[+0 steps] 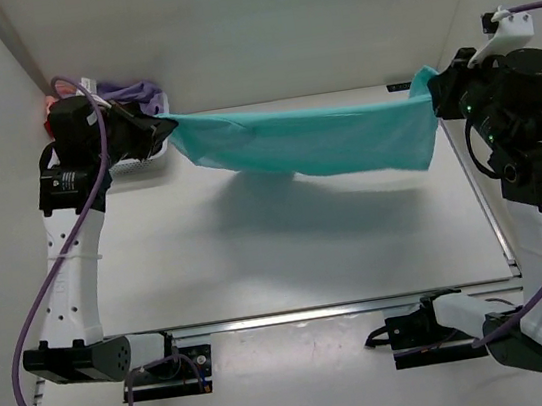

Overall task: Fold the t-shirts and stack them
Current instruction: Flatten out the tshirt

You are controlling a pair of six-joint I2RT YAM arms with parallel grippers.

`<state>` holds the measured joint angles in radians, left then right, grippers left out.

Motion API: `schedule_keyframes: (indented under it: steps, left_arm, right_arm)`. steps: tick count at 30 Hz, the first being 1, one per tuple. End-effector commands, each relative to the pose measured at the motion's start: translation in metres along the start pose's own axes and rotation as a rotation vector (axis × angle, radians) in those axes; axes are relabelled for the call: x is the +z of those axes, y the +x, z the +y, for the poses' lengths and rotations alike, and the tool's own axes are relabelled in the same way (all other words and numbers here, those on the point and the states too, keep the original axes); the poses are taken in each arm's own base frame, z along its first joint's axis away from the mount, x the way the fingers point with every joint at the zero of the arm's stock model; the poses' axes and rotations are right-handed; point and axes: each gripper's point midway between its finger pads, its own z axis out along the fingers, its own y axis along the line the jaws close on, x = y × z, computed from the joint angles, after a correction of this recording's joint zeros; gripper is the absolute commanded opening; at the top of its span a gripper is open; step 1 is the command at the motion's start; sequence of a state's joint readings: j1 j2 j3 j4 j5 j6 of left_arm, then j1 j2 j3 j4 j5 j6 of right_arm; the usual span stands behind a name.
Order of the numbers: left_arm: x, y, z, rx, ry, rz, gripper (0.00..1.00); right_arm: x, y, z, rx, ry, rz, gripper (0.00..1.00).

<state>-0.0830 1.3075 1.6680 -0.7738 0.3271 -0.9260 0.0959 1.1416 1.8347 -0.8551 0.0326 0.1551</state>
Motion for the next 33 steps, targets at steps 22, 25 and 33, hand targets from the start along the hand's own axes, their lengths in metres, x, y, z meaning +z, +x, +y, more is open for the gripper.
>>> schedule_keyframes:
  steps: [22,25,33]
  left_arm:
    - [0.040,-0.092,-0.134,0.019,0.451,-0.093,0.00]
    - [0.028,-0.060,-0.116,0.053,0.384,-0.066,0.00]
    - [0.025,0.093,0.060,-0.082,0.072,0.159,0.00]
  right_arm:
    - [0.134,-0.076,-0.021,0.139,-0.071,-0.119,0.01]
    - [0.130,-0.044,-0.018,0.145,-0.060,-0.032,0.00]
    - [0.120,0.175,-0.035,0.113,0.060,0.428,0.00]
